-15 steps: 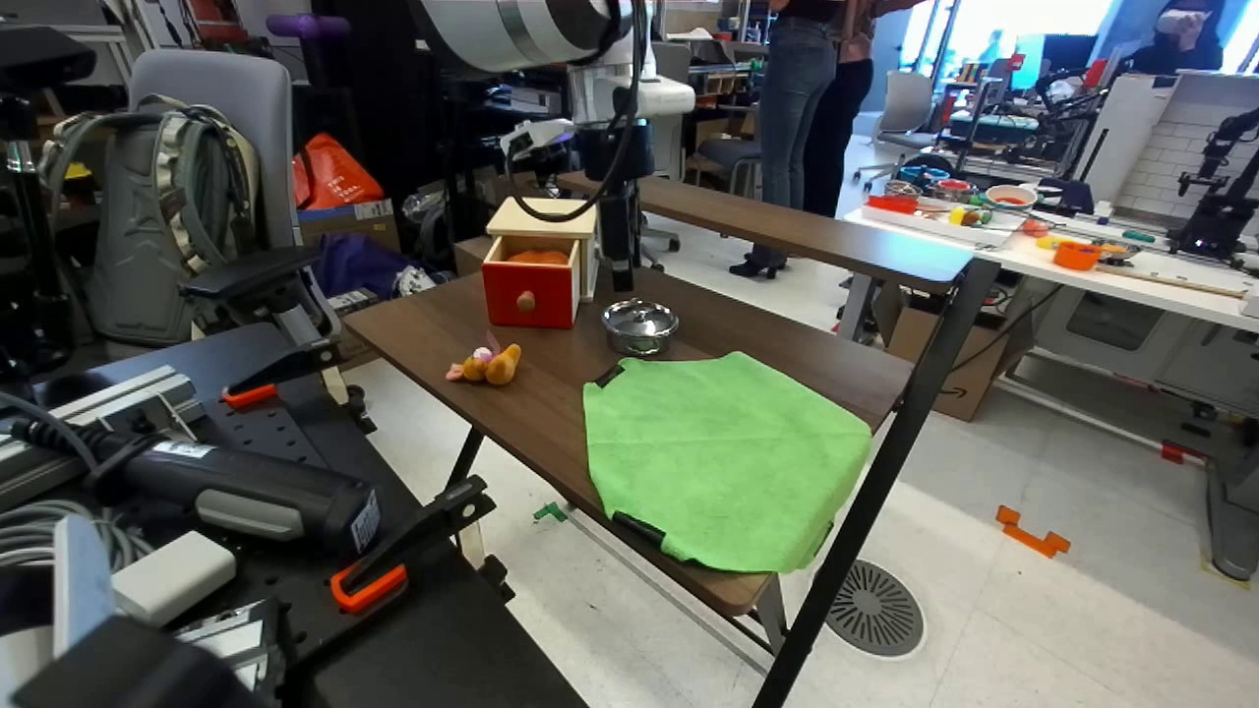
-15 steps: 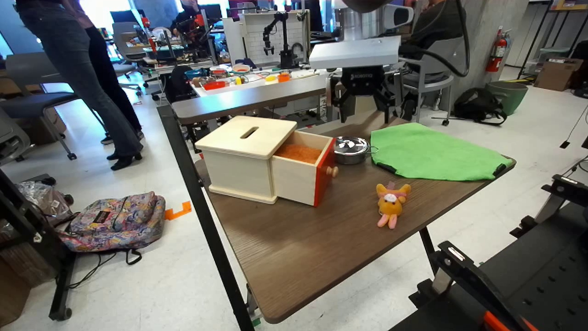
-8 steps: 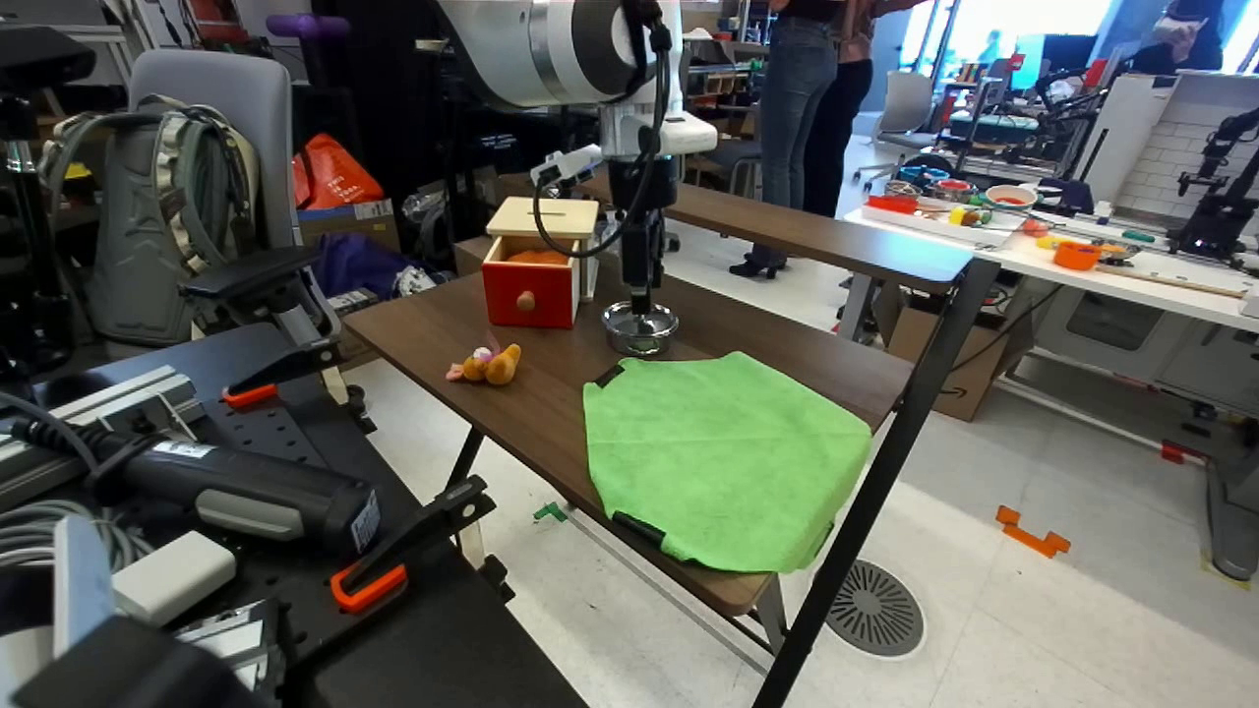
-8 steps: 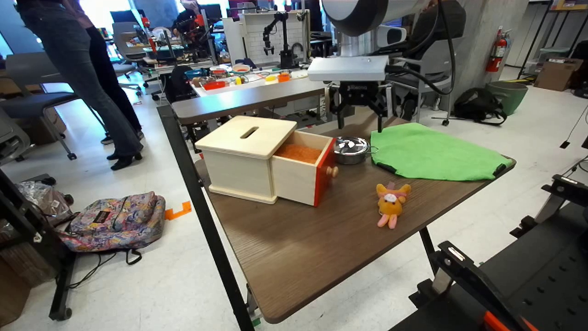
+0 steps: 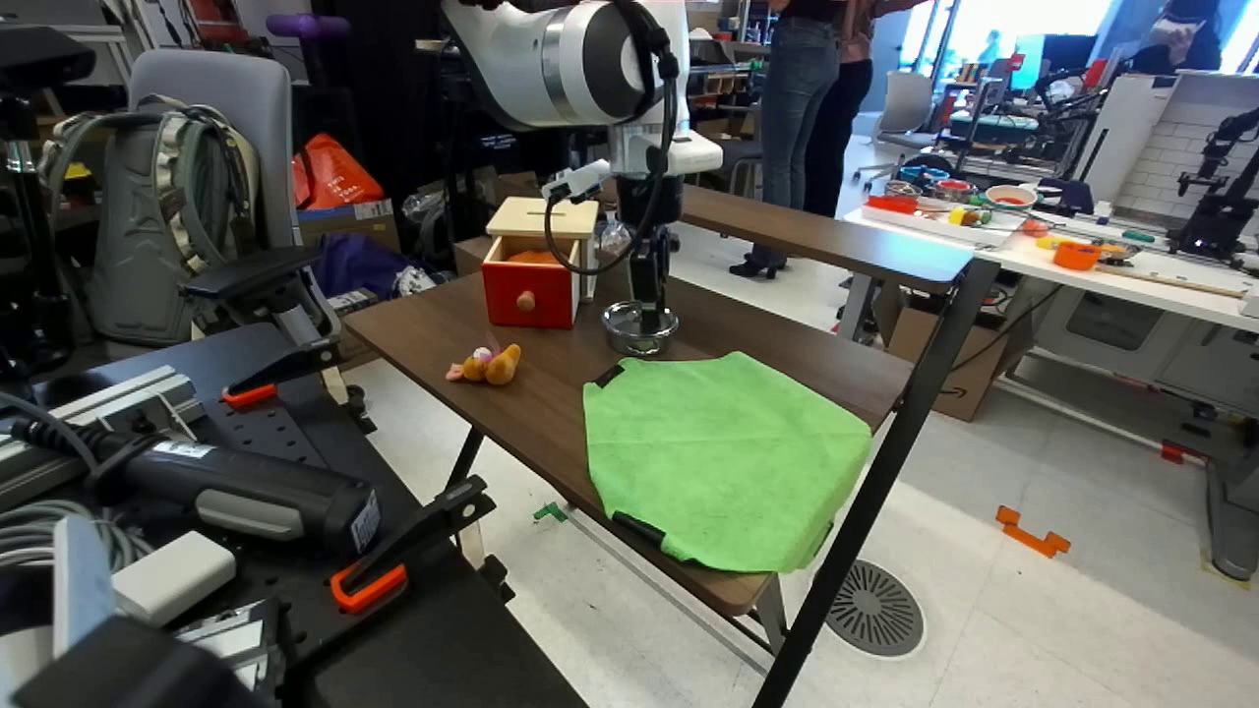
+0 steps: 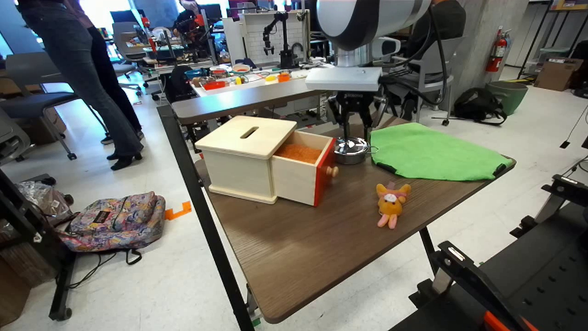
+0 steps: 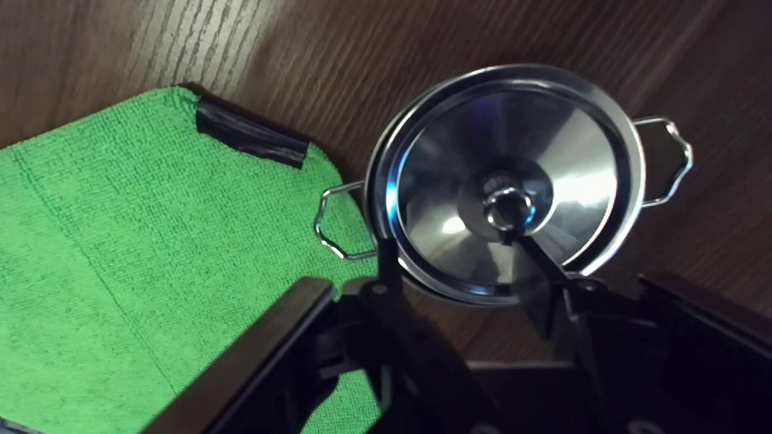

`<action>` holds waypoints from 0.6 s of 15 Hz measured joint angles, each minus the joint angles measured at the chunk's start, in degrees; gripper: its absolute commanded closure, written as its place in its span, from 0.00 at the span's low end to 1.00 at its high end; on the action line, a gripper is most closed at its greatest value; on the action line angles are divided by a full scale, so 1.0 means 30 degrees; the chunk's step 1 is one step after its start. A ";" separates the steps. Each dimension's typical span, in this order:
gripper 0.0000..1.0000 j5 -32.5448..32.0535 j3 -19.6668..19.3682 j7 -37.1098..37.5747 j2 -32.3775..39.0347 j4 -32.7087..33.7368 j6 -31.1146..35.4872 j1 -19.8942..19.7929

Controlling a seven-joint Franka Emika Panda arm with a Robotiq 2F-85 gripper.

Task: Pick up the lid from the pot and put it on the table

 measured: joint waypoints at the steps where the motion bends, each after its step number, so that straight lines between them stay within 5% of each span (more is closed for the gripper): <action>1: 0.88 0.0044 0.0000 -0.0035 0.0078 0.0114 0.0000 0.0022; 2: 0.97 0.0092 0.0004 -0.0061 0.0147 0.0248 0.0000 0.0047; 3: 0.67 0.0123 0.0009 -0.0078 0.0180 0.0345 0.0000 0.0072; 9: 0.29 0.0363 0.0092 -0.0267 0.0184 0.0787 0.0000 0.0219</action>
